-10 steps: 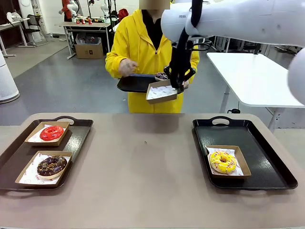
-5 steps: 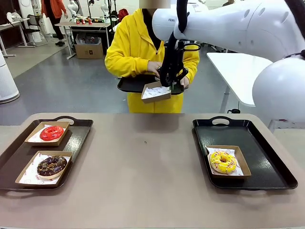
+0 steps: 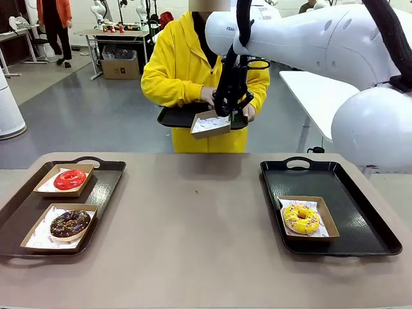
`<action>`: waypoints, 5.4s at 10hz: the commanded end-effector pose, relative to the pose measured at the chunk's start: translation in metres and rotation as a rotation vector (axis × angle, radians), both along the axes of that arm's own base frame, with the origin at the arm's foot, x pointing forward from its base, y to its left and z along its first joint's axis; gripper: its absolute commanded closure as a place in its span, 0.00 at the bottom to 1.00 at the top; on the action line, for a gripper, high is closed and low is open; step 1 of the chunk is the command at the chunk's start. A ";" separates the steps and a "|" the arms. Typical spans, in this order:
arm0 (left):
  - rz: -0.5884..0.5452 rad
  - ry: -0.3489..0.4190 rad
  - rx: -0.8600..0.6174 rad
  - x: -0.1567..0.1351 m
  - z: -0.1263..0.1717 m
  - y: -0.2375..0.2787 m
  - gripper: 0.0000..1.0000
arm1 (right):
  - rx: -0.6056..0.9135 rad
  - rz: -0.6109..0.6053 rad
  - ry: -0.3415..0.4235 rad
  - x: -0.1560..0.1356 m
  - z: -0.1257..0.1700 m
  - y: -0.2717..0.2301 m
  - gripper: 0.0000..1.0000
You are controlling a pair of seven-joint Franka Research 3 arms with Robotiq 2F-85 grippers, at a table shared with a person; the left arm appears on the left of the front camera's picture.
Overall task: Individually package the donuts and arrange them on the tray.
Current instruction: Place the picked Paper togo box on the Handle tray while simultaneously picking up another Paper togo box from the table with the other hand, then place the picked Paper togo box on the Handle tray.
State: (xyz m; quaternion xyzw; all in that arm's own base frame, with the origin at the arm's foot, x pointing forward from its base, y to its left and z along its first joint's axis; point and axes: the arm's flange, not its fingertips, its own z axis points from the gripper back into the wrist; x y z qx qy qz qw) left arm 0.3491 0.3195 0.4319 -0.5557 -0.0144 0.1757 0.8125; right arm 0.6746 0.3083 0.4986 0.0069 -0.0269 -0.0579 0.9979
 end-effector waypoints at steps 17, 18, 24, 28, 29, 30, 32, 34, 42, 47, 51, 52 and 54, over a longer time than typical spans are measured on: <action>0.002 -0.011 -0.002 -0.004 0.003 -0.005 0.00 | 0.002 0.001 -0.006 -0.001 0.003 0.000 1.00; 0.002 -0.011 -0.002 -0.004 0.003 -0.005 0.00 | 0.002 0.001 -0.006 -0.001 0.003 0.000 1.00; 0.002 -0.011 -0.002 -0.004 0.003 -0.005 0.00 | 0.016 0.117 0.040 -0.038 0.019 -0.018 0.99; 0.002 -0.011 -0.002 -0.004 0.003 -0.005 0.00 | -0.011 0.056 0.072 -0.092 0.074 -0.100 0.99; 0.002 -0.011 -0.002 -0.004 0.003 -0.005 0.00 | -0.028 0.055 0.063 -0.107 0.079 -0.117 0.99; 0.002 -0.011 -0.002 -0.004 0.003 -0.005 0.00 | -0.042 0.046 0.049 -0.122 0.081 -0.133 0.99; 0.002 -0.011 -0.002 -0.004 0.003 -0.005 0.00 | -0.052 0.068 0.020 -0.151 0.076 -0.170 0.99; 0.002 -0.011 -0.002 -0.004 0.003 -0.005 0.00 | -0.052 0.102 -0.028 -0.166 0.059 -0.208 0.99; 0.002 -0.011 -0.002 -0.004 0.003 -0.005 0.00 | 0.103 0.116 -0.060 -0.140 -0.033 -0.267 0.99; 0.002 -0.011 -0.002 -0.004 0.003 -0.005 0.00 | 0.059 0.104 -0.052 -0.147 -0.028 -0.272 0.99; 0.002 -0.011 -0.002 -0.004 0.003 -0.005 0.00 | 0.094 0.135 -0.042 -0.142 -0.039 -0.274 0.99; 0.002 -0.011 -0.002 -0.004 0.003 -0.005 0.00 | 0.104 0.139 -0.031 -0.143 -0.047 -0.280 0.99; 0.002 -0.011 -0.002 -0.004 0.003 -0.005 0.00 | 0.106 0.120 -0.050 -0.145 -0.062 -0.289 0.99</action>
